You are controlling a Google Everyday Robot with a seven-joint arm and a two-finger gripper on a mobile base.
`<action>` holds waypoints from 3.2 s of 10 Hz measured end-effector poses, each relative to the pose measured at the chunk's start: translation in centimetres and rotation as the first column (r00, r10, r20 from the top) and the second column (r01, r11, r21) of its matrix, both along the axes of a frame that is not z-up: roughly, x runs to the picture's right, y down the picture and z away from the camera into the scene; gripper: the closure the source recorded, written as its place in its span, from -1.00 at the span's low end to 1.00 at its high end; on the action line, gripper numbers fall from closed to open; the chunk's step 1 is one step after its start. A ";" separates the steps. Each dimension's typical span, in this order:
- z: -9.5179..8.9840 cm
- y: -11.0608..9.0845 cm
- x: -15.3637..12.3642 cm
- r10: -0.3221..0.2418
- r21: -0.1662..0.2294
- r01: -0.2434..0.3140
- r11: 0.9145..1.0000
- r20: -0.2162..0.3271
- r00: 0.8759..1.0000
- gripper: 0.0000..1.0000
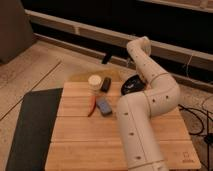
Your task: Drag the ceramic bowl in a circle
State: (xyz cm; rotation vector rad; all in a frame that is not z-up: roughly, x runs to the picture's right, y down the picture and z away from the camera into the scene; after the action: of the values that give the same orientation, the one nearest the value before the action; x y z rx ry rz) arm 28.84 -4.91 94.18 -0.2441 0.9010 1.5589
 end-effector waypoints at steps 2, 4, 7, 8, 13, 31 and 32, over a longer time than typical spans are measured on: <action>1.8 -2.0 -2.6 -0.006 0.081 0.000 0.997 0.079 0.997 1.00; 3.2 -3.3 -6.3 -0.026 0.120 0.004 0.993 0.180 0.983 1.00; 3.6 -4.0 -10.4 -0.033 0.126 -0.005 0.992 0.294 0.955 1.00; 3.2 -4.1 -10.6 -0.030 0.117 -0.005 0.993 0.297 0.955 1.00; -0.8 -3.1 -7.9 -0.012 0.014 0.009 1.000 0.200 0.980 1.00; 3.4 -6.3 -5.7 0.060 0.273 -0.150 0.950 0.314 0.948 1.00; 4.0 -5.7 -6.8 0.060 0.261 -0.162 0.952 0.359 0.931 1.00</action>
State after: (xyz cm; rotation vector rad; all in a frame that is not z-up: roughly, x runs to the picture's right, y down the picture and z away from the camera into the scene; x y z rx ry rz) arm 22.03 -10.64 98.18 -0.3541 0.3824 1.6645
